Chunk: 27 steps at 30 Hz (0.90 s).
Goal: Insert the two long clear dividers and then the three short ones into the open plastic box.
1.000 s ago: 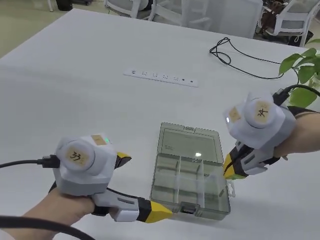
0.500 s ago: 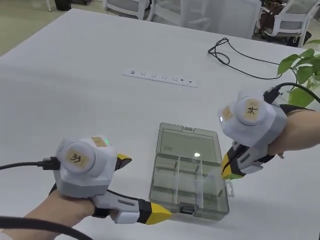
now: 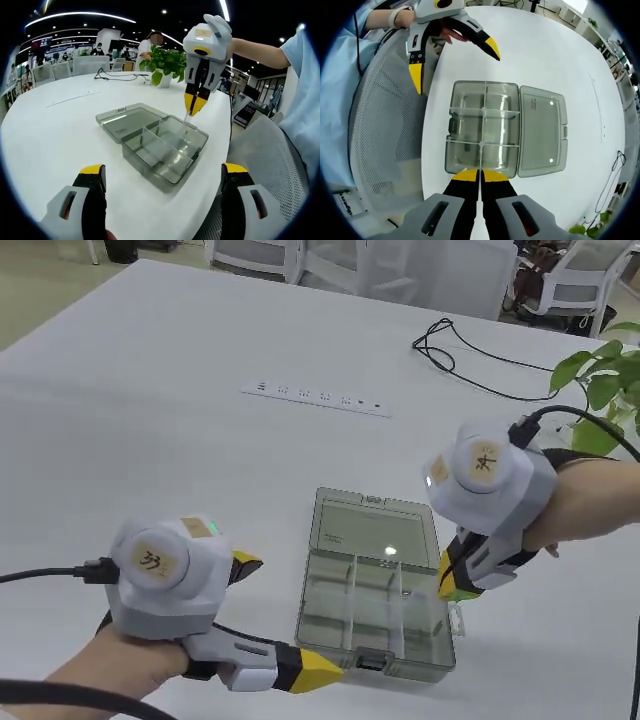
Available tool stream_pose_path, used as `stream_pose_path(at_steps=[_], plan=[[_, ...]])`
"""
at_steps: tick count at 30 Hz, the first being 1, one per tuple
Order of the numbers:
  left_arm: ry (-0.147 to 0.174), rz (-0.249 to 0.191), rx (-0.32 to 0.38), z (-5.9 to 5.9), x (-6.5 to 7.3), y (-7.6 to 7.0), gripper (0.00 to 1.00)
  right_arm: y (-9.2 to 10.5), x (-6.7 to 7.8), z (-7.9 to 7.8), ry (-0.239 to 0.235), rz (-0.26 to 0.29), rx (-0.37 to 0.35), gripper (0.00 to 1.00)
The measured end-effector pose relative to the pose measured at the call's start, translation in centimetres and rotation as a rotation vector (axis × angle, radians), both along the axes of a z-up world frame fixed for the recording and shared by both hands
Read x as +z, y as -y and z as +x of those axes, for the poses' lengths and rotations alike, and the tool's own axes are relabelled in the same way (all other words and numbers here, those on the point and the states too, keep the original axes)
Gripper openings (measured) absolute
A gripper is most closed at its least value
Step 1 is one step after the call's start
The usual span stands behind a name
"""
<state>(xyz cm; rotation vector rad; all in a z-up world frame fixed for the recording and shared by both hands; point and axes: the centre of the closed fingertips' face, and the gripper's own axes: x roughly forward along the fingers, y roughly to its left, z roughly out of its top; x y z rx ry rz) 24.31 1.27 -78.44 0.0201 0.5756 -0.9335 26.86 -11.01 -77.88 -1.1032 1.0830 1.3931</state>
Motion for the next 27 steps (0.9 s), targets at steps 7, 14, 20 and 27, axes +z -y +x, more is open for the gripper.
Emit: stream_pose_path(at_steps=[7, 14, 20, 27], plan=[[-0.004, 0.000, 0.004, -0.1, -0.1, -0.2, 0.97, -0.2, -0.6, 0.1, -0.008, -0.014, 0.007, 0.02], [-0.008, 0.000, 0.010, -0.2, -0.2, -0.4, 0.97, -0.1, -1.5, 0.0, -0.021, -0.019, 0.007, 0.02], [-0.012, 0.003, 0.015, -0.1, -0.3, -0.6, 0.97, -0.1, -2.4, -0.1, -0.024, -0.018, 0.001, 0.02], [-0.010, 0.001, 0.017, 0.0, -0.2, -0.6, 0.97, -0.2, -3.1, -0.1, -0.033, -0.020, -0.009, 0.02]])
